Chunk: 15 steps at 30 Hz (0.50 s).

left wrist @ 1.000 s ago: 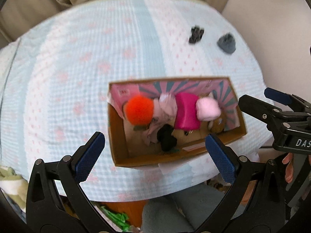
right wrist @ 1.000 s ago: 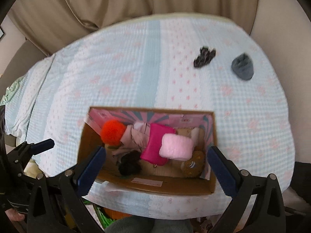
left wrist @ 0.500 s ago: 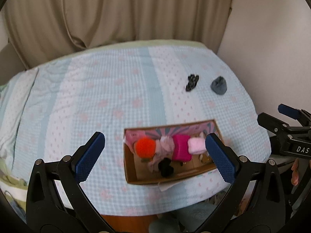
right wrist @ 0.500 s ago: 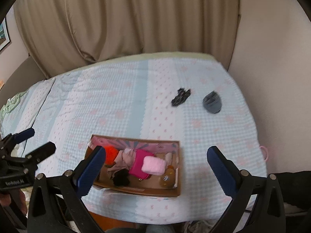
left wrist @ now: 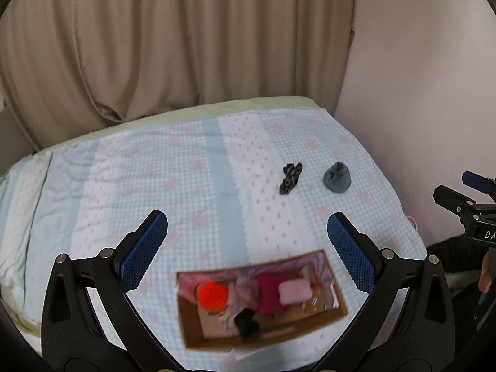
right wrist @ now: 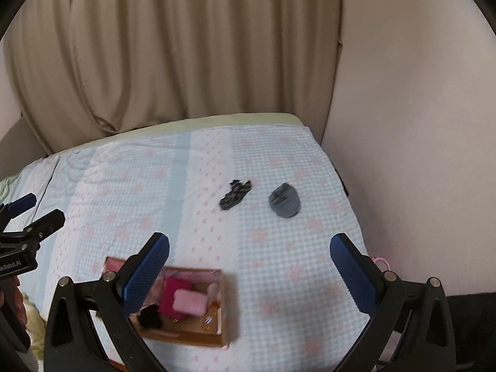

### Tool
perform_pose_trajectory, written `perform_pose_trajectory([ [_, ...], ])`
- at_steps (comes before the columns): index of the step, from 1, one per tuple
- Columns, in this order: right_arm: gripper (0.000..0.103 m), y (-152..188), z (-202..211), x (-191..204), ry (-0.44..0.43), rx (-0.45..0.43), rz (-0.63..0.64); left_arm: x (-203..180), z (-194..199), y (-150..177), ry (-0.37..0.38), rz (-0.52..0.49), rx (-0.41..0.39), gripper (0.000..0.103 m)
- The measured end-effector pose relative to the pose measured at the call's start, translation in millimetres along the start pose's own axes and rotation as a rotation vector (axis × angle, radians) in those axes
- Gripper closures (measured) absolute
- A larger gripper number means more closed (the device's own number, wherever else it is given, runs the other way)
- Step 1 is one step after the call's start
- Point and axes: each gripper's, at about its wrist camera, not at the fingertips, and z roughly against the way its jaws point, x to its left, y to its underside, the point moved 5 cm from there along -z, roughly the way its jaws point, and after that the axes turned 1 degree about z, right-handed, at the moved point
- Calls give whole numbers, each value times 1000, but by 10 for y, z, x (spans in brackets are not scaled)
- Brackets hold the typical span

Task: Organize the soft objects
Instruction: 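Lift both tools out of the box toward the remaining scrunchie and grey sock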

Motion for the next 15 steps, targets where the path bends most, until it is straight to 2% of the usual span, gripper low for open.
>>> perform_pose_trajectory([
  [5, 0, -223, -400, -430, 12, 11, -5, -363, -437, -332, 17, -9, 12, 0],
  [11, 0, -410, -1001, -789, -29, 47, 10, -820, -1275, -612, 42, -11, 98, 0],
  [15, 0, -457, -1459, -899, -52, 76, 33, -1017, -1822, -689, 41, -13, 146, 0],
])
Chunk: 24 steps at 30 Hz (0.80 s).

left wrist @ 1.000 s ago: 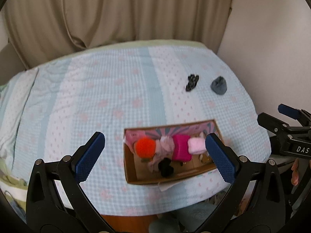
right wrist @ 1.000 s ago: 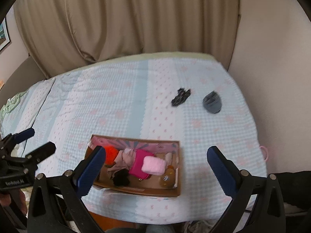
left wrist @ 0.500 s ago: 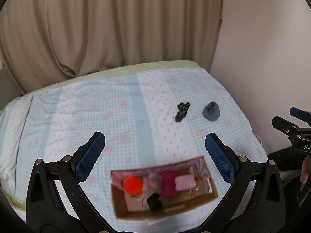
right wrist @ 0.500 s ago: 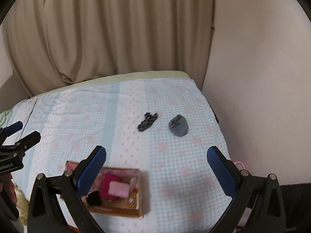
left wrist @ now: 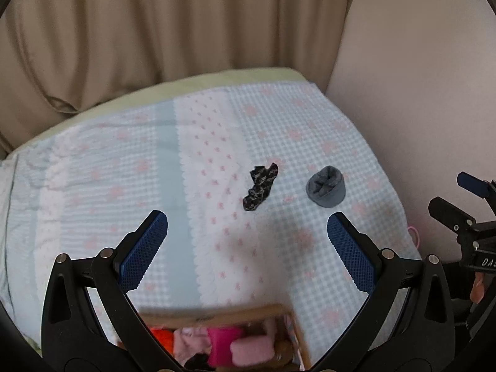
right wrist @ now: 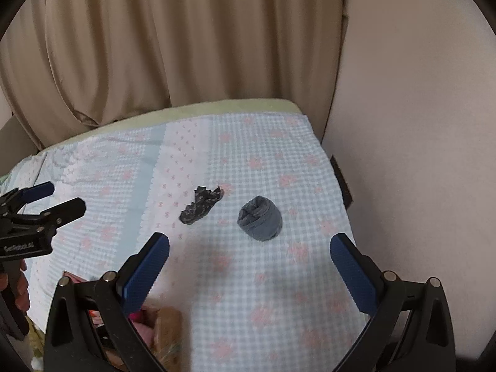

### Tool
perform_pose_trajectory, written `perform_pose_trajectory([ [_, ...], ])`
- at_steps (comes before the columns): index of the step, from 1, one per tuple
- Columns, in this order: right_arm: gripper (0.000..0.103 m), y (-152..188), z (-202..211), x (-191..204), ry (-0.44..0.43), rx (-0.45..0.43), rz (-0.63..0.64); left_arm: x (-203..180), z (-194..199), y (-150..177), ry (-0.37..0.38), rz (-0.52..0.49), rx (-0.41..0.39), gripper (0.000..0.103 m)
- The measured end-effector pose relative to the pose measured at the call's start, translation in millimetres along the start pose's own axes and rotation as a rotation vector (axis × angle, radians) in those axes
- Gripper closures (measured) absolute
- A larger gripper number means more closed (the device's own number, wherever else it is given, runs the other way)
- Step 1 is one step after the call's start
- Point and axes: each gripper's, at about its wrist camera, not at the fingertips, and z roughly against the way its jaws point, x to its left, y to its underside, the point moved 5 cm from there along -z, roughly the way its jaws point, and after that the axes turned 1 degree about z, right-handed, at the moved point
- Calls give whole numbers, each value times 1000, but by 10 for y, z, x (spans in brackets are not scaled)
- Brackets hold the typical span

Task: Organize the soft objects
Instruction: 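Lift both tools out of the box toward the remaining scrunchie and grey sock, then grasp the black scrunchie with the left tool while the right tool grasps the grey sock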

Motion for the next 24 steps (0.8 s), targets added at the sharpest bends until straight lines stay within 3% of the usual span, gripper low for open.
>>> perform_pose_trajectory([
  [16, 0, 176, -1860, -206, -5, 84, 30, -270, -2250, -89, 67, -112, 180, 1],
  [24, 0, 345, -2556, -182, 10, 118, 38, -340, -3145, 44, 93, -171, 240, 12],
])
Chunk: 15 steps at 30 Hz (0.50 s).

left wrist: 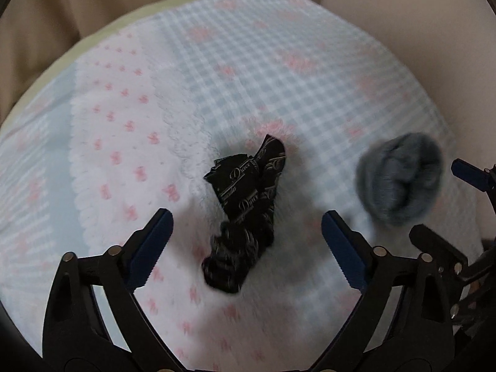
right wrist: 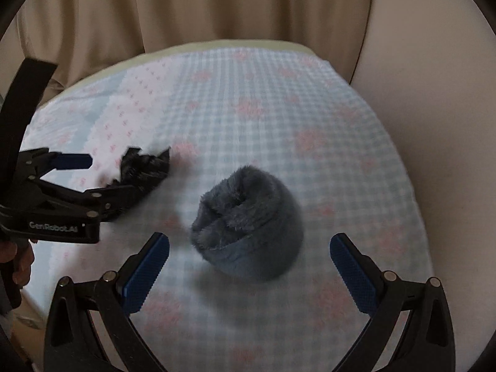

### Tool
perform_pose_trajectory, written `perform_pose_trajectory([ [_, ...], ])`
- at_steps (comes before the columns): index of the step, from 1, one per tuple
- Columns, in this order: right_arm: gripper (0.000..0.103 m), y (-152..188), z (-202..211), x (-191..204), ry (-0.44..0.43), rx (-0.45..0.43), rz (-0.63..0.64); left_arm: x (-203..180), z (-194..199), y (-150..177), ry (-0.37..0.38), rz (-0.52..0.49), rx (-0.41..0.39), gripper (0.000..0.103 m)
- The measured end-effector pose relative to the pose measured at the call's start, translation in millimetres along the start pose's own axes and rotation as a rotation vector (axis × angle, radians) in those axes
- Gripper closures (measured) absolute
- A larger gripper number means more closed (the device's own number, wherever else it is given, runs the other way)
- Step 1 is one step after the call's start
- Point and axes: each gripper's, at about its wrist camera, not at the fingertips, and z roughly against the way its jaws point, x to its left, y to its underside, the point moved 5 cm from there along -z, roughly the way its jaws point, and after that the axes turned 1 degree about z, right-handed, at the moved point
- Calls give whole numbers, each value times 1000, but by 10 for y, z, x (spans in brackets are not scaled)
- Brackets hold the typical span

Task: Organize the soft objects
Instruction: 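Grasp the black scrunchie with the left tool while the right tool grasps the grey sock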

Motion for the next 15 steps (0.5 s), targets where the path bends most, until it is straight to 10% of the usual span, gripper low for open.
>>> perform_pose_trajectory([
  [6, 0, 30, -342, 53, 19, 17, 19, 38, -435, -10, 11, -22, 42, 37],
  [15, 30, -133, -490, 30, 9, 12, -5, -9, -525, -57, 19, -81, 37, 72],
])
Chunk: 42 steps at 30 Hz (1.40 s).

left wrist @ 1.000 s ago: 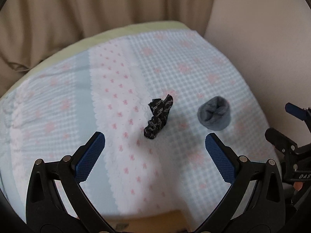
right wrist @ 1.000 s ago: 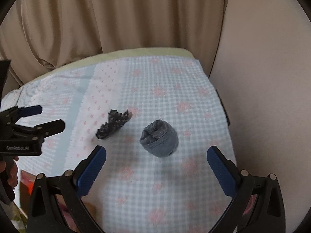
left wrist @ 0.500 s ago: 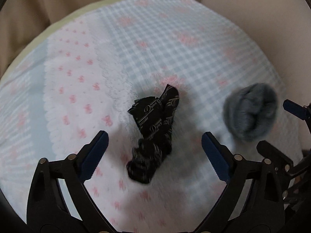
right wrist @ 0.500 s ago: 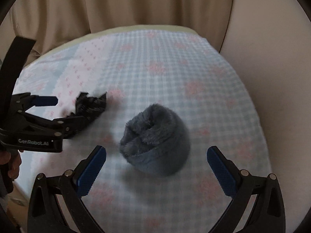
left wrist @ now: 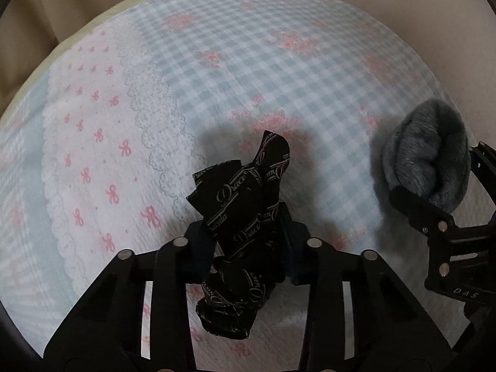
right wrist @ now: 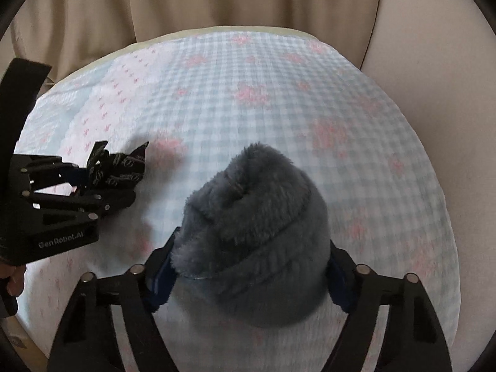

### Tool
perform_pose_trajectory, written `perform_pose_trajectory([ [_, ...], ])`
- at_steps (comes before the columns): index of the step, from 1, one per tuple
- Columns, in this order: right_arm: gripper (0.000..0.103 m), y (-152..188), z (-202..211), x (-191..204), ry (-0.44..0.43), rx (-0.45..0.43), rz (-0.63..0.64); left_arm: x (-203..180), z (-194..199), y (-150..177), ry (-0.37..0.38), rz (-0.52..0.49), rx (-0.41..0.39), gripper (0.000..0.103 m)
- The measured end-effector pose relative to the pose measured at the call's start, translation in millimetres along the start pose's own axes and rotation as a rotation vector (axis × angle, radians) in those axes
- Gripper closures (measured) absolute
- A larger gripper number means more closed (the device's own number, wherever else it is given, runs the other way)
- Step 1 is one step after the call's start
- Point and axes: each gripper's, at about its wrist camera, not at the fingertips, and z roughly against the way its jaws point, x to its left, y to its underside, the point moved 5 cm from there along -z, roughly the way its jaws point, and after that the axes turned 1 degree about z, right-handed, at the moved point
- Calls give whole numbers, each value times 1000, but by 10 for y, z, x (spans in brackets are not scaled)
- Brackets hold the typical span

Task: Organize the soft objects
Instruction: 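Grasp the black scrunchie with the left tool while the right tool grasps the grey sock, then carry the scrunchie and grey sock into the box and open both tools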

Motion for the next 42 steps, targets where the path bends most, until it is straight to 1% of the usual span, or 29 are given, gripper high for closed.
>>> perform_pose_trajectory([
  [2, 36, -33, 18, 6, -3, -2, -5, 6, 1, -14, 7, 7, 3, 74],
  [8, 46, -79, 95, -17, -15, -3, -37, 60, 79, -46, 14, 39, -4, 75],
  [14, 47, -190, 316, -35, -20, -39, -61, 91, 326, -88, 16, 66, -33, 75],
  [19, 47, -344, 663, -17, -29, -85, -74, 113, 658, -140, 14, 97, -68, 75],
  [25, 47, -520, 1283, 60, -42, -148, -72, 132, 1326, -172, 0, 137, -130, 75],
  [31, 47, -670, 1999, 210, -51, -206, -44, 160, 2150, -126, -25, 197, -202, 75],
  [32, 47, -683, 2126, 242, -54, -217, -38, 168, 2324, -93, -32, 212, -217, 75],
  [37, 47, -696, 2681, 447, -64, -246, -2, 215, 2917, 112, -60, 254, -258, 75],
  [42, 47, -588, 3118, 729, -92, -258, 24, 311, 3468, 467, -87, 301, -288, 75],
])
